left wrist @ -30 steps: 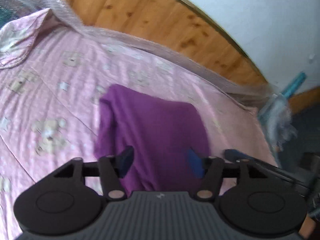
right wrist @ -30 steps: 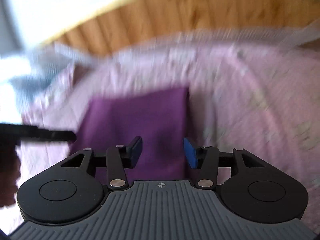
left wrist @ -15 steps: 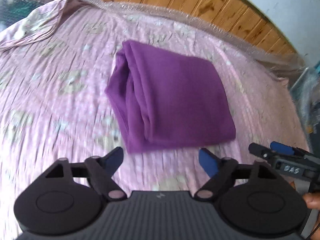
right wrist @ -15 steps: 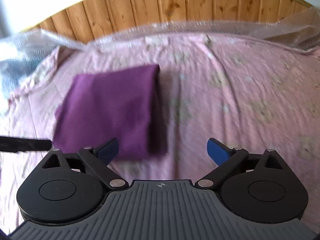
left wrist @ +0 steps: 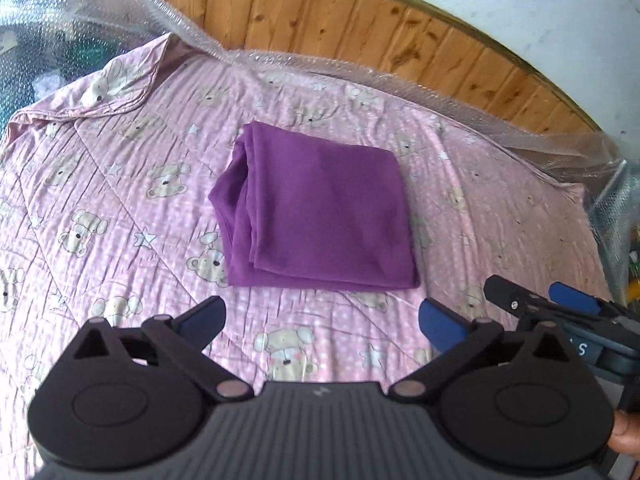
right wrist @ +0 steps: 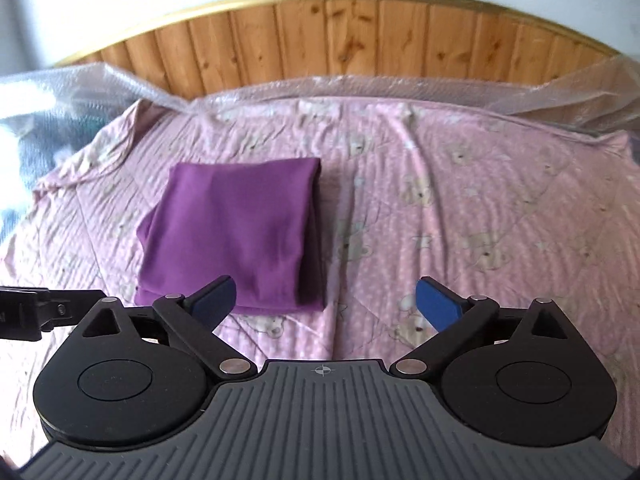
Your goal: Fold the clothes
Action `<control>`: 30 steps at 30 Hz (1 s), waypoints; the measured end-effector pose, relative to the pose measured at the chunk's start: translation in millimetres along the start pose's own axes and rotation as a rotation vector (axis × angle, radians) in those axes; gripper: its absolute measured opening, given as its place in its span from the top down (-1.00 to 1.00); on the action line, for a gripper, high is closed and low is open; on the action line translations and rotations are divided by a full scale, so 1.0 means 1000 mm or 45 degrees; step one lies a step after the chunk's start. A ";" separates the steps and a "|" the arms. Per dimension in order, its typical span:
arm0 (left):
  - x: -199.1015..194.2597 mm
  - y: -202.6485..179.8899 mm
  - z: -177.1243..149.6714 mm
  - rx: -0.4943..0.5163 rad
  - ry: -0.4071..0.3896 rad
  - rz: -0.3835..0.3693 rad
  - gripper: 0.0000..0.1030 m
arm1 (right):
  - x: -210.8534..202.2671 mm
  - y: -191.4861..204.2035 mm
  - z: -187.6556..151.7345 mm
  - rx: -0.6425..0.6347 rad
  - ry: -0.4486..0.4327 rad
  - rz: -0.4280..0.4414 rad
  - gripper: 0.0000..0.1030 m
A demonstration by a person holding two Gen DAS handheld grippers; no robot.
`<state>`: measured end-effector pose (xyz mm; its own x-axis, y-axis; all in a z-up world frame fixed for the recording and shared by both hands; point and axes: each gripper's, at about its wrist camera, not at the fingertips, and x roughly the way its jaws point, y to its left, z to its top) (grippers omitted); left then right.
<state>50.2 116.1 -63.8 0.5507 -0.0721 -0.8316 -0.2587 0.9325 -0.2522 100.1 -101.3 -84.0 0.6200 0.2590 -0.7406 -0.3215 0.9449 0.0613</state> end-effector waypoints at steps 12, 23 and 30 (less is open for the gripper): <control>-0.053 -0.005 -0.041 0.111 -0.056 -0.025 -1.00 | -0.077 0.040 -0.026 -0.043 -0.078 -0.080 -0.92; -0.068 -0.007 -0.057 0.102 -0.103 -0.041 -1.00 | -0.103 0.048 -0.035 -0.062 -0.114 -0.076 -0.92; -0.070 -0.010 -0.062 0.128 -0.108 0.011 -1.00 | -0.102 0.049 -0.041 -0.077 -0.097 -0.071 -0.92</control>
<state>-34.7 89.6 -34.1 0.6152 -0.0378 -0.7875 -0.1850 0.9640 -0.1909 -8.4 -89.4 -33.3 0.6900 0.2228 -0.6887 -0.3262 0.9451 -0.0212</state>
